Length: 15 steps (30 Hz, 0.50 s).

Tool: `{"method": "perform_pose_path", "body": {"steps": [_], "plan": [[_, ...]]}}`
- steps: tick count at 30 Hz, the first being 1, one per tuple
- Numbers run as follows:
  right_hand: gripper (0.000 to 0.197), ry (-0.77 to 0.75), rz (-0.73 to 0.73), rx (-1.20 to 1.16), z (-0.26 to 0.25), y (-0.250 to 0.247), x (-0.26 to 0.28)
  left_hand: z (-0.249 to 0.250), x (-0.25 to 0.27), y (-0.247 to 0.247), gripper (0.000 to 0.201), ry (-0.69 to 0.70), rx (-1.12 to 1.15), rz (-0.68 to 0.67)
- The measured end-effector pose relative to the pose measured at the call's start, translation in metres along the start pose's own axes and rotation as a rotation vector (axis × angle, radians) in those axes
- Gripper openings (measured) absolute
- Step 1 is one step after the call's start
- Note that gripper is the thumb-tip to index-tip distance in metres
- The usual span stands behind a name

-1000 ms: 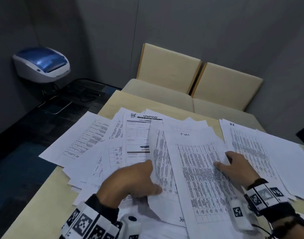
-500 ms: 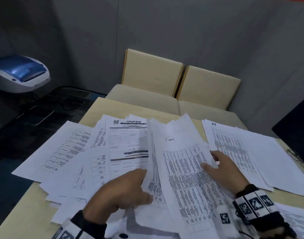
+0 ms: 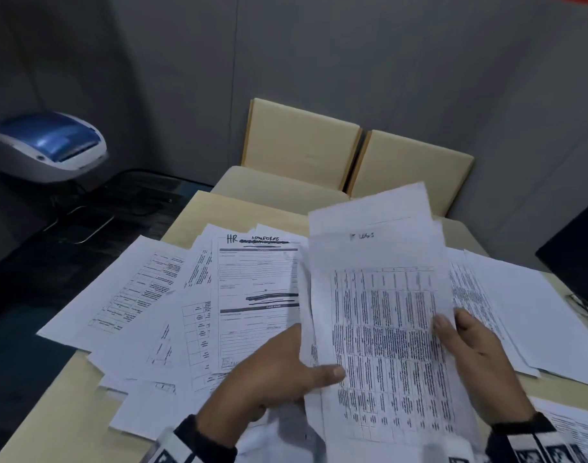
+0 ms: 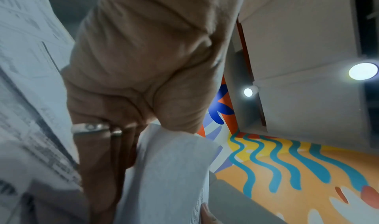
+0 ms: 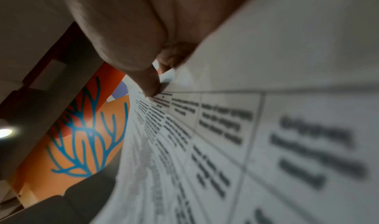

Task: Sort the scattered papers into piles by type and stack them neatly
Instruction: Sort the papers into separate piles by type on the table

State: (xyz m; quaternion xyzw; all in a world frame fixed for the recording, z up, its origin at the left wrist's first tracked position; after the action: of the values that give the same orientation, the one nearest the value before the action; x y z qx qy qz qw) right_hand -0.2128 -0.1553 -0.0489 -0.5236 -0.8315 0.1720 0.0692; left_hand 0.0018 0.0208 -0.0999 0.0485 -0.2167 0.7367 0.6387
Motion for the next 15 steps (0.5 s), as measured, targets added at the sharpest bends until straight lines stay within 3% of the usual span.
{"method": "perform_pose_path", "body": {"steps": [4, 7, 10, 13, 15], "plan": [[0.03, 0.061, 0.049, -0.084, 0.021, 0.0, 0.006, 0.01, 0.001, -0.003, 0.048, 0.092, -0.004, 0.104], [0.048, 0.103, 0.017, -0.058, 0.03, 0.005, 0.008, 0.016, 0.002, 0.002, 0.05, 0.149, 0.062, 0.082], [0.039, 0.145, 0.037, -0.211, 0.031, 0.006, 0.009, 0.023, 0.002, -0.002, 0.036, 0.189, 0.111, 0.067], [0.054, 0.168, 0.032, -0.351, 0.035, 0.008, 0.007, 0.025, 0.001, -0.007, 0.031, 0.225, 0.226, 0.028], [0.044, 0.155, -0.016, -0.394, 0.03, 0.017, 0.008, 0.025, 0.0, -0.012, 0.032, 0.237, 0.272, 0.017]]}}
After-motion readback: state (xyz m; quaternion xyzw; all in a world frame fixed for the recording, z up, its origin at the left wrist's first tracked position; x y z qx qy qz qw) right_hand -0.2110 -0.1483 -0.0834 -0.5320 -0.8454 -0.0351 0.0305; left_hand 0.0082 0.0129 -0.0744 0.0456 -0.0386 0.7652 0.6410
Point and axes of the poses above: each hand's wrist, its own x-axis away from the middle knuckle, its own y-axis out of the palm, z = x × y, the point moved 10 cm from there along -x, towards the middle knuckle
